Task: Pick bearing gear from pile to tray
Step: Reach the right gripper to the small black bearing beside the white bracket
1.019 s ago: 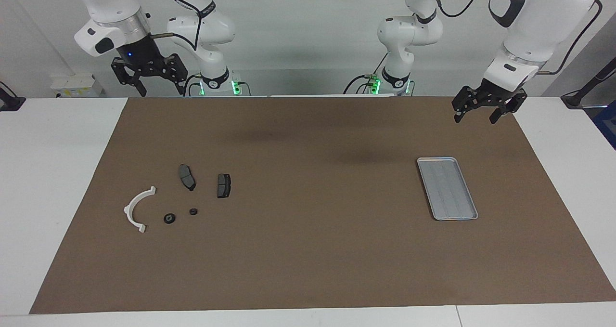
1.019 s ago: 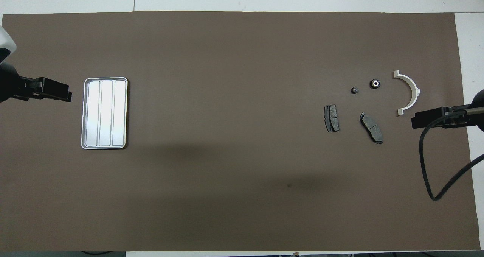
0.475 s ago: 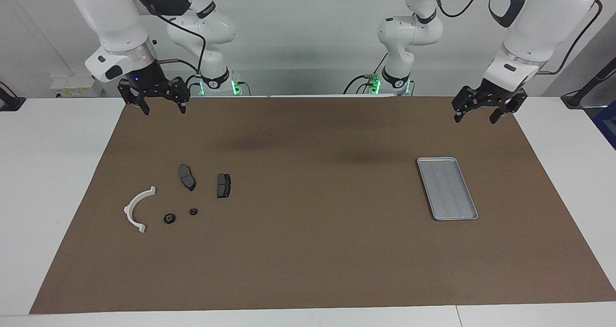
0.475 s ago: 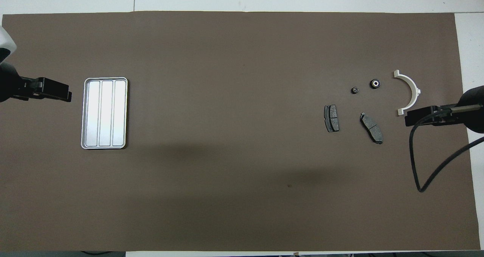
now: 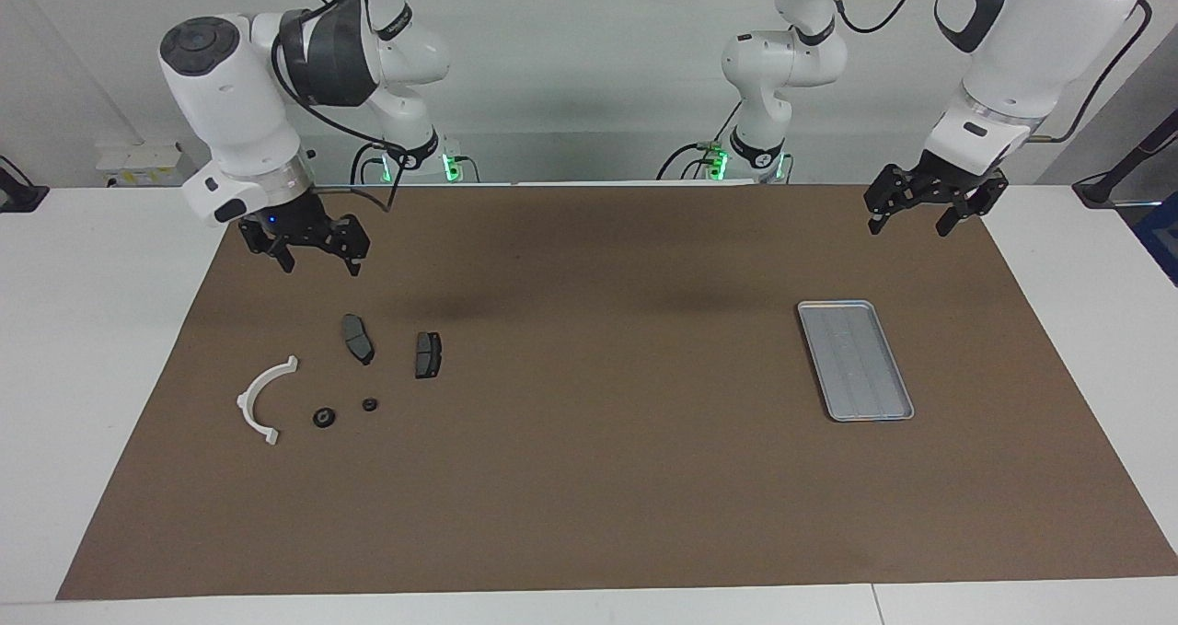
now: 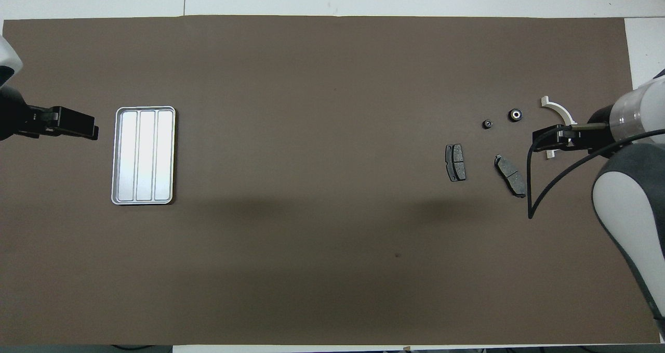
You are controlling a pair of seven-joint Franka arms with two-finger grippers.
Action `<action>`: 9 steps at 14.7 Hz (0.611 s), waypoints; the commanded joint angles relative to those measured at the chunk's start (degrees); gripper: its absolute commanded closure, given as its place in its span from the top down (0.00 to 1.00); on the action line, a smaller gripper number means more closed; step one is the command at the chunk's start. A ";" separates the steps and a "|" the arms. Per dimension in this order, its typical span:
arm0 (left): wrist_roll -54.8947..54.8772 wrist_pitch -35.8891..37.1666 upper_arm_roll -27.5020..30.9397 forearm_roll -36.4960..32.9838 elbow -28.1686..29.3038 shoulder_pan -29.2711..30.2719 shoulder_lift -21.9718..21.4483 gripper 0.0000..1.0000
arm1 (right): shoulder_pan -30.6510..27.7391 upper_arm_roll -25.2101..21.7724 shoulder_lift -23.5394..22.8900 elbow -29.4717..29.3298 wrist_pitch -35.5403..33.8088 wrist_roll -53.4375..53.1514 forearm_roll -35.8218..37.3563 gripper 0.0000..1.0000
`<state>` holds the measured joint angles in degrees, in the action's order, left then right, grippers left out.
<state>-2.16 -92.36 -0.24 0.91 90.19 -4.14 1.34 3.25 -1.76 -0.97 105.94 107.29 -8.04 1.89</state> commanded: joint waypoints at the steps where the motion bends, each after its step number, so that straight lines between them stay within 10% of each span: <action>1: 0.32 -0.01 0.15 0.23 1.12 -0.17 -1.08 1.00 | -0.44 0.53 -3.67 0.06 3.53 -3.99 1.80 1.00; 9: 0.32 -0.01 0.15 0.23 1.12 -0.17 -1.08 1.00 | 0.00 0.62 -13.43 -0.03 13.73 -9.44 1.98 1.00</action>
<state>-2.17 -92.36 -0.24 0.91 90.19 -4.14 1.34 3.41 -1.63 -12.45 106.15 118.72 -14.52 2.93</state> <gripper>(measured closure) 0.000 0.000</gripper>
